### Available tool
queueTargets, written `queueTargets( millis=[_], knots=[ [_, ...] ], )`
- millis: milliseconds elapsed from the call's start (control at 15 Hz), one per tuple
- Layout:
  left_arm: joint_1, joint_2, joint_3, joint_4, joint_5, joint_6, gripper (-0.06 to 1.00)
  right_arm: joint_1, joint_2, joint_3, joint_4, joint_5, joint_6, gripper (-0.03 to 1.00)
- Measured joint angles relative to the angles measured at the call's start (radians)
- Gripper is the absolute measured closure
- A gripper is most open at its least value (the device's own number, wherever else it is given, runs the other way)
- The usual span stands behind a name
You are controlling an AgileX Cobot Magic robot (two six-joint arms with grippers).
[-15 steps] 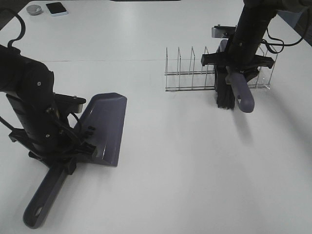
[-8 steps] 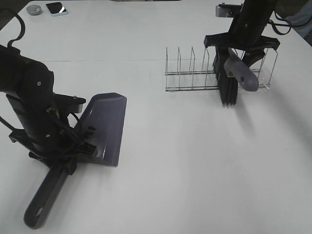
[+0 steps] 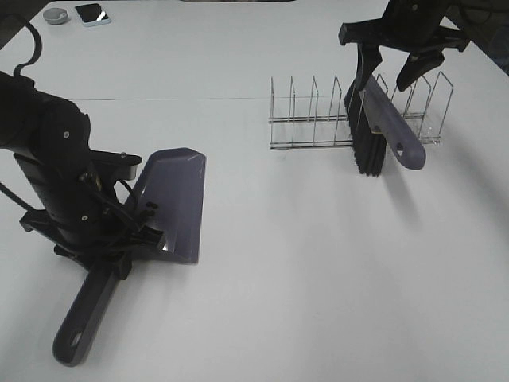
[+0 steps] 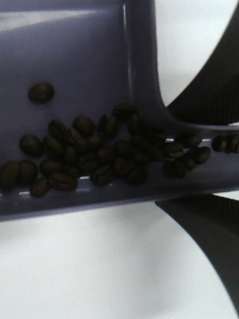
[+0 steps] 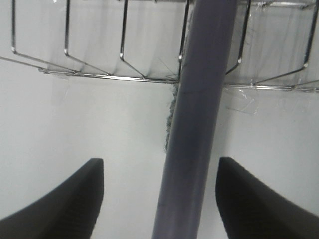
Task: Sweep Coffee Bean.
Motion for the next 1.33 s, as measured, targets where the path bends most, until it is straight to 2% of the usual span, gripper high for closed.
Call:
queueTargets(
  millis=[333, 667, 733, 933, 1067, 1333],
  knots=[
    [0.000, 0.105, -0.186, -0.004, 0.052, -0.013, 0.61, 0.001, -0.079, 0.000, 0.024, 0.001, 0.000, 0.37],
    [0.000, 0.119, -0.215, -0.007, 0.077, -0.024, 0.60, 0.001, -0.112, 0.000, 0.034, 0.001, 0.000, 0.37],
    [0.000, 0.119, -0.215, -0.019, 0.077, -0.024, 0.52, 0.001, -0.114, 0.000, 0.039, 0.000, 0.000, 0.37],
    [-0.002, 0.110, -0.217, -0.032, 0.108, -0.024, 0.34, 0.001, -0.141, 0.027, 0.057, -0.001, -0.003, 0.37],
    [0.000, 0.096, -0.226, -0.013, 0.177, -0.024, 0.31, 0.001, -0.194, 0.095, 0.059, -0.001, -0.007, 0.37],
    [0.010, -0.022, -0.229, 0.019, 0.251, -0.021, 0.31, 0.002, -0.330, 0.225, 0.069, 0.000, -0.026, 0.37]
  ],
)
